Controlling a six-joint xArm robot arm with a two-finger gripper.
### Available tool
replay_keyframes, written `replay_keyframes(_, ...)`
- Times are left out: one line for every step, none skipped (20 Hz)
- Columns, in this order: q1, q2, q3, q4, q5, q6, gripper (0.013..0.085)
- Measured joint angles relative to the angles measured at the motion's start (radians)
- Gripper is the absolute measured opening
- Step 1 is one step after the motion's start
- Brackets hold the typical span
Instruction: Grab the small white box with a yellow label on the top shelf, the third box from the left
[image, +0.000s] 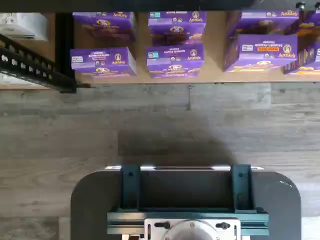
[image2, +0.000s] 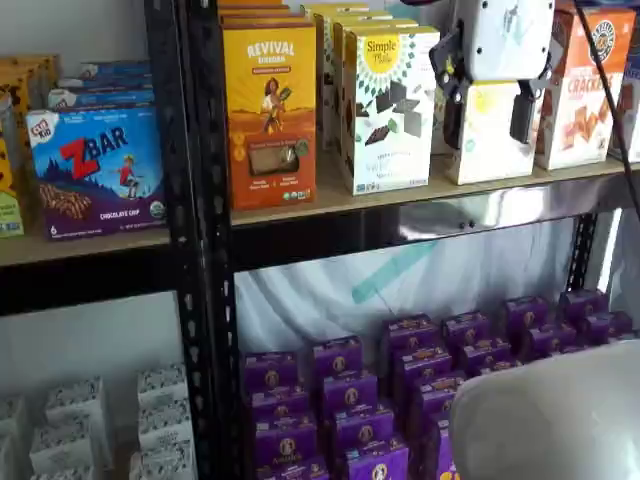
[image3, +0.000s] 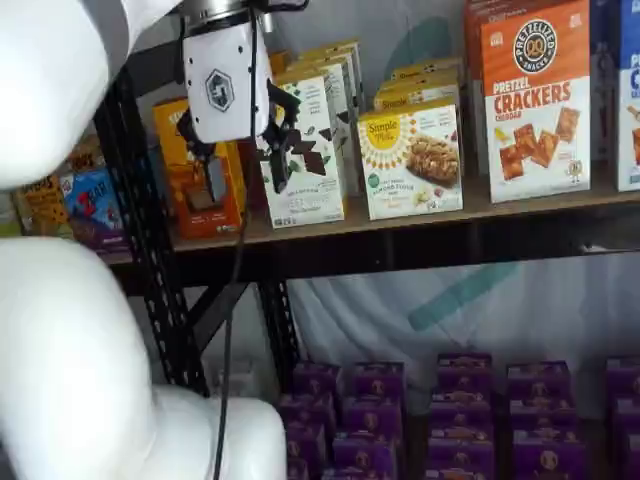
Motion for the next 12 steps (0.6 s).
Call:
replay_keyframes(-0.026, 0.005, -0.004, 0.028, 0.01, -0.012, 0.085)
replay_keyframes(-0.061, 0.011, -0.008, 0.067, 0.022, -0.028, 0.085)
replay_keyframes(-0.068, 0.011, -0.008, 0.077, 0.023, -0.032, 0.085)
replay_keyframes(-0.068, 0.01, -0.006, 0.08, 0.022, -0.032, 0.085)
replay_keyframes(-0.067, 0.008, -0.005, 0.08, 0.021, -0.032, 0.085)
replay_keyframes(-0.064, 0.006, -0.003, 0.079, 0.018, -0.03, 0.085)
replay_keyframes(-0.057, 0.003, 0.0, 0.073, 0.013, -0.026, 0.085)
replay_keyframes(-0.046, -0.001, 0.004, 0.062, 0.006, -0.02, 0.085)
replay_keyframes(-0.031, -0.006, 0.009, 0.048, -0.006, -0.013, 0.085)
replay_keyframes(-0.02, -0.01, 0.012, 0.036, -0.015, -0.007, 0.085)
replay_keyframes(-0.01, -0.013, 0.016, 0.025, -0.025, -0.002, 0.085)
replay_keyframes(-0.005, -0.014, 0.019, 0.018, -0.032, 0.001, 0.085)
